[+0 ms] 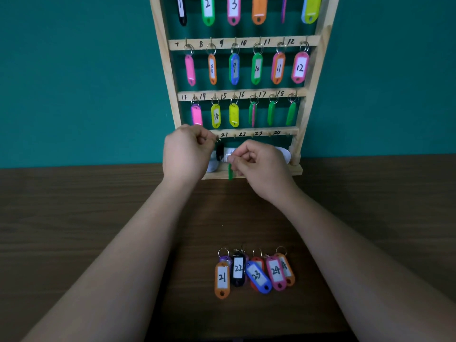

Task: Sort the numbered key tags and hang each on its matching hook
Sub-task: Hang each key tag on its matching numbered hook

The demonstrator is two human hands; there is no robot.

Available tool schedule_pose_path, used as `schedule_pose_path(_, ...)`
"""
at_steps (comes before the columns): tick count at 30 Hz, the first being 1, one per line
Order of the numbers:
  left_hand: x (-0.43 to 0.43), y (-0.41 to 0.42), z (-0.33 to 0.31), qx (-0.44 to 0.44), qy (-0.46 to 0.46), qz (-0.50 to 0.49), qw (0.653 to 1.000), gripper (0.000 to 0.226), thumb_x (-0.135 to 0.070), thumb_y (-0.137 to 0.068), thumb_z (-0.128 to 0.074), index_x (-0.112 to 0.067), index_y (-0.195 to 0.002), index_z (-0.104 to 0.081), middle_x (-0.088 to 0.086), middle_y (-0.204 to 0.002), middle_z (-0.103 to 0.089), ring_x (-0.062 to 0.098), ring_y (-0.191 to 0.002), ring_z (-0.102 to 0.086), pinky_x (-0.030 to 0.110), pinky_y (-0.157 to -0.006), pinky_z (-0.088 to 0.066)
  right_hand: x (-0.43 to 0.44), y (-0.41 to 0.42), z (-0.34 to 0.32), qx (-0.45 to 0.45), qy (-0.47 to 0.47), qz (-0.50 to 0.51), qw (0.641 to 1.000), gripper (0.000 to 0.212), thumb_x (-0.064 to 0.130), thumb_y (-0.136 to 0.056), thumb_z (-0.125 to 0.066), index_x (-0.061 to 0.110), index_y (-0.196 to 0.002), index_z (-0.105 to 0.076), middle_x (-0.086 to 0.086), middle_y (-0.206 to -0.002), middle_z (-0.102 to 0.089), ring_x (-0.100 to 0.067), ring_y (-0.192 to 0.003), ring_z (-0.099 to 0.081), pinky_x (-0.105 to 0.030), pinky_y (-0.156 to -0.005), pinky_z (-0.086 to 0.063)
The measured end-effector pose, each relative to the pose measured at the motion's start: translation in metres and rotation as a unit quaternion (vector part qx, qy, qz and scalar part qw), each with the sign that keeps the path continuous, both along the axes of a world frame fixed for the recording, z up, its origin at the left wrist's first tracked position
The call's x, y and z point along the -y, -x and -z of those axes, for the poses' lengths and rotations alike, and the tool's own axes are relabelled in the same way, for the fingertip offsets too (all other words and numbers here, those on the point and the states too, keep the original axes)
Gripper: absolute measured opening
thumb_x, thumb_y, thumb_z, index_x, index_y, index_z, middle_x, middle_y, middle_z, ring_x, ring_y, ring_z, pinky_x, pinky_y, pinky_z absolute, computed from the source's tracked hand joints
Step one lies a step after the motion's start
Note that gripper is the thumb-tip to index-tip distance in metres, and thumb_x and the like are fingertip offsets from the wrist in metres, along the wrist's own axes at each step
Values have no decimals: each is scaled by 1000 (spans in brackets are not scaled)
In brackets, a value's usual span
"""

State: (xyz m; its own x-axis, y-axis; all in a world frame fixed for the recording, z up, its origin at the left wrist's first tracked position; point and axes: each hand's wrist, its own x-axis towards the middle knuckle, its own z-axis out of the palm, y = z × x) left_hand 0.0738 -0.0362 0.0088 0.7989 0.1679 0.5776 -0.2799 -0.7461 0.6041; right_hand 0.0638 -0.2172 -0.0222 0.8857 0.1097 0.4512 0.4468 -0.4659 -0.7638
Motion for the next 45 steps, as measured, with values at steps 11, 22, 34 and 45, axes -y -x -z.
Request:
schedule_pose_path(11, -16, 8, -2, -65, 29, 53, 996, 13, -19, -89, -70, -27, -85, -79, -10, -79, -74, 8, -79, -68, 25, -70, -53, 2, 3, -2, -15, 6, 12, 1000, 8, 26, -100, -76, 20, -96, -77, 6, -82, -77, -7, -77, -73, -43, -76, -63)
schedule_pose_path(22, -9, 15, -1, -131, 5, 179, 975, 11, -22, -90, -75, -31, -87, -80, -11, -83, -76, -3, -67, -61, 22, -67, -52, 4, 0, -1, 7, -19, -6, 1000, 5, 22, -101, -73, 19, -100, -77, 6, -84, -76, -10, -81, -72, -30, -67, -58)
schedule_pose_path(34, -13, -4, 0, -35, 136, 57, 988, 12, -35, -94, -75, -28, -88, -83, -10, -70, -70, 8, -58, -59, 31, -62, -55, 3, 2, -2, -60, 73, -41, 995, 9, 29, -99, -75, 31, -90, -76, 14, -80, -74, 2, -77, -67, -28, -71, -51)
schedule_pose_path(45, -10, -8, 3, -38, 125, 40, 991, 26, -33, -96, -72, -27, -71, -73, -9, -59, -62, 3, -53, -50, 18, -54, -40, 21, 11, -16, -303, 223, -236, 896, 17, 35, -98, -78, 19, -103, -72, 1, -79, -74, -11, -57, -62, -22, -45, -42)
